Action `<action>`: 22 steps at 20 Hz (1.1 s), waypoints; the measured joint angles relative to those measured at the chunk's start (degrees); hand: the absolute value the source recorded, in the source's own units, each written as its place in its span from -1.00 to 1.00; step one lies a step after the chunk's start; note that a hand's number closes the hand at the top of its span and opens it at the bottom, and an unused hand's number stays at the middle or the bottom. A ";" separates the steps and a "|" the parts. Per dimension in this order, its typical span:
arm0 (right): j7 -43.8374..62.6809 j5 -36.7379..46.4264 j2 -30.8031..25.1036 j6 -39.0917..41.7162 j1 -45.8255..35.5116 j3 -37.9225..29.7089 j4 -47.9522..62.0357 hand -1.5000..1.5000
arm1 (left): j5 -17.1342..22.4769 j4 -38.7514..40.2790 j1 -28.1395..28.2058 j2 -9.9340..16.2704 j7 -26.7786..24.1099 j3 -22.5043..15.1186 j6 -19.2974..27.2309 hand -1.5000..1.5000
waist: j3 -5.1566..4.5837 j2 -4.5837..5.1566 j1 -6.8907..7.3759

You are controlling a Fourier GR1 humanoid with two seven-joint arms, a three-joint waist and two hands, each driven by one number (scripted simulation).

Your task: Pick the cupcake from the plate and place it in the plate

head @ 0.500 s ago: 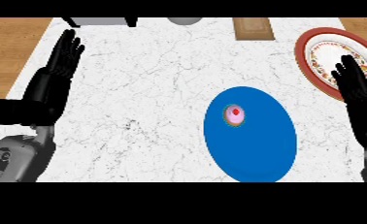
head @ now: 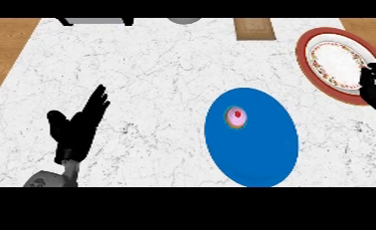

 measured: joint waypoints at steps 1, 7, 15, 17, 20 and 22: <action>-0.20 1.58 1.45 -3.34 0.68 -0.37 -0.37 -1.00 | 0.40 0.39 0.32 -0.64 0.78 -0.31 0.03 0.00 | 0.06 -0.13 -0.22; -3.42 9.77 10.76 -14.51 7.76 3.20 -8.12 -1.00 | 0.70 1.72 3.51 -2.54 1.33 -0.66 -1.46 0.00 | 0.27 -0.53 0.02; 12.59 21.02 5.17 -8.08 13.77 10.35 -17.56 -1.00 | -0.14 0.21 3.78 -3.79 3.84 -0.60 -1.32 0.00 | 0.18 -0.62 0.43; 18.55 22.26 1.96 -3.50 13.18 11.72 -19.19 -1.00 | -0.05 0.89 3.05 -3.77 3.97 -0.18 -1.56 0.00 | 0.13 -0.53 0.54; 28.27 24.66 -1.28 2.65 11.47 14.51 -22.83 -1.00 | -0.23 1.14 2.57 -3.73 4.25 -0.02 -1.82 0.00 | 0.11 -0.52 0.73; 34.95 26.52 -2.17 6.22 9.23 16.50 -24.59 -1.00 | -0.42 1.56 2.24 -3.85 4.04 0.17 -2.10 0.00 | 0.12 -0.51 0.89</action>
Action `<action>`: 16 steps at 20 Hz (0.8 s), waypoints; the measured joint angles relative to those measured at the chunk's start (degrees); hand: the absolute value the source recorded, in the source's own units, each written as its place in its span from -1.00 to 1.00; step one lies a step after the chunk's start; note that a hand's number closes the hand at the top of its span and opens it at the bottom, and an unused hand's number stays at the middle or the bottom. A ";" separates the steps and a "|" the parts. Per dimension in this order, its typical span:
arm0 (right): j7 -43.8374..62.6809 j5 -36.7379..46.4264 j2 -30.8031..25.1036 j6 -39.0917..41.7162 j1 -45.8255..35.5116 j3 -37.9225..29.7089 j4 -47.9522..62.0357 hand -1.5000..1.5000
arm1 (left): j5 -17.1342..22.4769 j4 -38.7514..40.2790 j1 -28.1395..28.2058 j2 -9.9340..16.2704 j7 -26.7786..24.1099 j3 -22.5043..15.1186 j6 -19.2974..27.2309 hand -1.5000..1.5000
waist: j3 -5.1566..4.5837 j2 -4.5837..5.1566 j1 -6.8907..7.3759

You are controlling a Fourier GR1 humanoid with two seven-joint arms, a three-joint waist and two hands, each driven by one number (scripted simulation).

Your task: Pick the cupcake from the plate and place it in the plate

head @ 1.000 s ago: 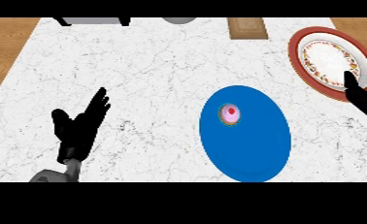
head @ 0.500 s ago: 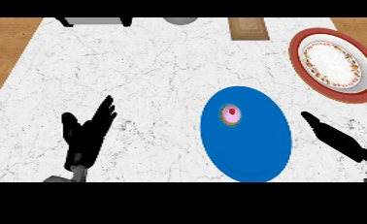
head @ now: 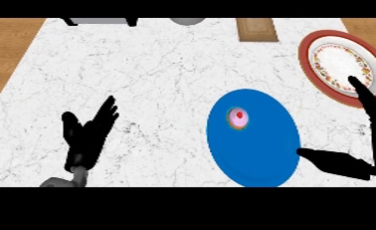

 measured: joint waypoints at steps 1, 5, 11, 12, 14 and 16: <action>3.76 0.70 -0.27 2.00 -1.91 0.96 -0.83 -1.00 | -0.26 0.00 0.06 -0.12 0.02 -0.16 0.05 0.00 | 0.02 0.02 0.19; 14.31 5.18 2.61 7.47 -9.44 6.30 0.92 -1.00 | -0.68 -0.48 0.95 -0.72 -0.25 -0.41 -0.47 0.00 | 0.07 0.04 0.57; 20.00 12.55 10.76 11.48 -16.69 11.84 6.62 -1.00 | -2.33 0.66 0.30 -2.23 -0.19 0.04 -0.43 0.00 | 0.15 0.02 0.25; 20.40 13.58 11.96 11.92 -17.50 12.19 7.84 -1.00 | -2.31 0.13 0.80 -2.09 -0.17 0.25 -0.72 0.00 | 0.16 0.01 0.24; 21.51 15.23 14.36 12.91 -17.74 13.48 8.61 -1.00 | -2.49 -0.11 0.41 -2.47 0.61 0.48 -0.61 0.00 | 0.17 -0.01 0.08; 21.95 15.20 16.46 14.00 -18.60 13.41 10.25 -1.00 | -2.41 0.34 -0.02 -2.30 0.65 1.37 -1.19 0.00 | 0.18 0.00 0.00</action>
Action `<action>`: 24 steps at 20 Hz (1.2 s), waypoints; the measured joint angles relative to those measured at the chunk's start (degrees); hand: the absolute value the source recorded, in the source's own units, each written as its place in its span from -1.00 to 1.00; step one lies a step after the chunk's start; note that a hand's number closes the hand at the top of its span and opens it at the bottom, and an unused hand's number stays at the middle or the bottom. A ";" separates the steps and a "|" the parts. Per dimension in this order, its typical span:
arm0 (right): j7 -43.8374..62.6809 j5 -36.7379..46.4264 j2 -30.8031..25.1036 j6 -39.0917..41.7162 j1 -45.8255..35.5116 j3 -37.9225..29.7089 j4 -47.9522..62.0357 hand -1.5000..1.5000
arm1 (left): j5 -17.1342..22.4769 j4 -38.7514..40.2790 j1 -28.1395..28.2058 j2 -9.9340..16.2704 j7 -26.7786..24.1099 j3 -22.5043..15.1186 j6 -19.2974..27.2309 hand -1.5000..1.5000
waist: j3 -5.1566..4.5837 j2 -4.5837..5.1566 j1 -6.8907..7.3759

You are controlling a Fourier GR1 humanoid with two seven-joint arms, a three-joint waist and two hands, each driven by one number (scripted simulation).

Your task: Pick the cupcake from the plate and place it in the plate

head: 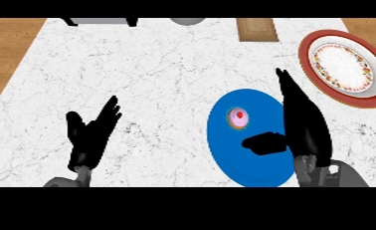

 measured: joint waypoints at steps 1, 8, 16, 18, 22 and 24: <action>-0.22 0.26 1.31 0.16 -0.24 -0.03 1.32 -1.00 | -0.31 0.21 0.11 -0.34 -0.23 0.00 -0.05 0.00 | 0.00 0.00 -0.02; -1.28 4.76 10.00 1.21 -1.06 0.54 7.28 -1.00 | -2.26 -0.95 1.65 -1.78 0.22 0.58 -0.67 0.00 | 0.04 -0.01 -0.14; -2.52 10.28 13.67 2.70 -1.10 -1.69 14.14 -1.00 | -2.92 -1.61 2.73 -2.07 0.28 2.58 -2.98 0.00 | 0.03 -0.02 -0.20; -2.37 11.84 14.71 3.20 -1.27 -2.03 15.09 -1.00 | -3.34 -1.26 2.66 -2.67 0.37 2.90 -3.02 0.00 | 0.04 -0.02 -0.23; -3.09 13.69 16.34 3.58 -0.79 -3.18 17.83 -1.00 | -3.81 -2.65 3.36 -2.94 1.22 3.67 -3.55 0.00 | 0.04 -0.02 -0.21; -4.15 14.12 17.53 3.22 -1.19 -4.31 20.46 -1.00 | -4.48 -2.48 2.37 -3.58 1.86 3.96 -3.58 0.00 | 0.04 -0.01 -0.22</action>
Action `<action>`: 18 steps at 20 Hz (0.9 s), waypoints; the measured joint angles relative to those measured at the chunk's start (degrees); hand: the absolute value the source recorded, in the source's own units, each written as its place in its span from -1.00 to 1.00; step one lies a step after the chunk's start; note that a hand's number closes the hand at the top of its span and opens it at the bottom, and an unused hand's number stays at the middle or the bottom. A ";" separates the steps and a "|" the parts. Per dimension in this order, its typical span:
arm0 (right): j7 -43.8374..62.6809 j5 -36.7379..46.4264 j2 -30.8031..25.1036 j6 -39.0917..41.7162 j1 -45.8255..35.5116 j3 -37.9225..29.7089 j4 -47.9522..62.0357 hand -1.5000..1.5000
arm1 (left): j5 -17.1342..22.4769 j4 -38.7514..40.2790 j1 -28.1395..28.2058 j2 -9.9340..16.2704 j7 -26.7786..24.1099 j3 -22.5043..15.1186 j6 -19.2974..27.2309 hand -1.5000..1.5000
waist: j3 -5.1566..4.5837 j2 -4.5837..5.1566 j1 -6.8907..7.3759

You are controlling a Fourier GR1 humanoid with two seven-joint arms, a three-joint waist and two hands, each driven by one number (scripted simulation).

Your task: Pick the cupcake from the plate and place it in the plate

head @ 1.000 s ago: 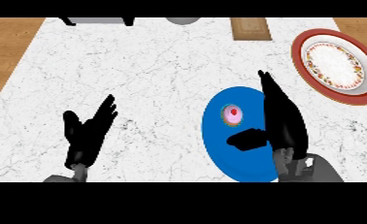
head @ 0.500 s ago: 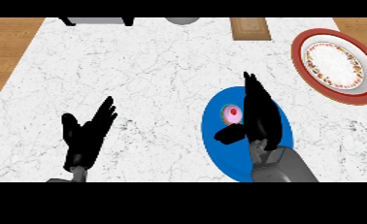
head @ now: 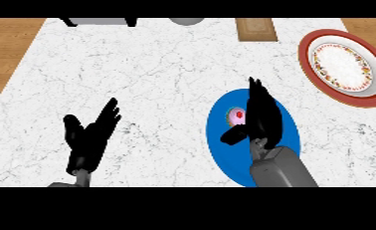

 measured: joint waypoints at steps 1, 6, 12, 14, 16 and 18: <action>-0.32 0.07 0.39 0.31 0.14 -0.56 0.09 -1.00 | -0.17 -0.20 0.38 -0.03 -0.06 0.33 -0.55 0.00 | 0.00 0.00 -0.01; -1.70 0.54 1.75 1.35 -0.17 -1.82 3.29 1.00 | -1.47 2.82 -0.45 -1.30 -1.42 1.89 -1.50 0.00 | 0.00 0.00 -0.04; -7.09 1.68 0.75 2.90 -0.07 -1.42 7.76 1.00 | -2.88 2.16 -0.68 -2.57 -0.36 1.77 -1.04 0.00 | -0.04 -0.08 0.03; -7.53 3.33 1.10 2.82 0.30 -1.04 7.69 1.00 | -3.20 2.52 -0.81 -2.70 -0.79 2.41 -1.51 0.00 | -0.08 -0.17 0.00; -7.63 4.42 1.32 4.03 -0.44 -1.76 7.69 1.00 | -3.43 1.86 -0.21 -2.99 -0.70 2.60 -2.15 0.00 | -0.07 -0.13 0.00; -8.34 5.39 1.43 4.25 -1.62 -2.49 8.78 1.00 | -3.62 1.01 0.13 -3.07 0.03 2.84 -2.33 0.00 | -0.06 -0.13 0.03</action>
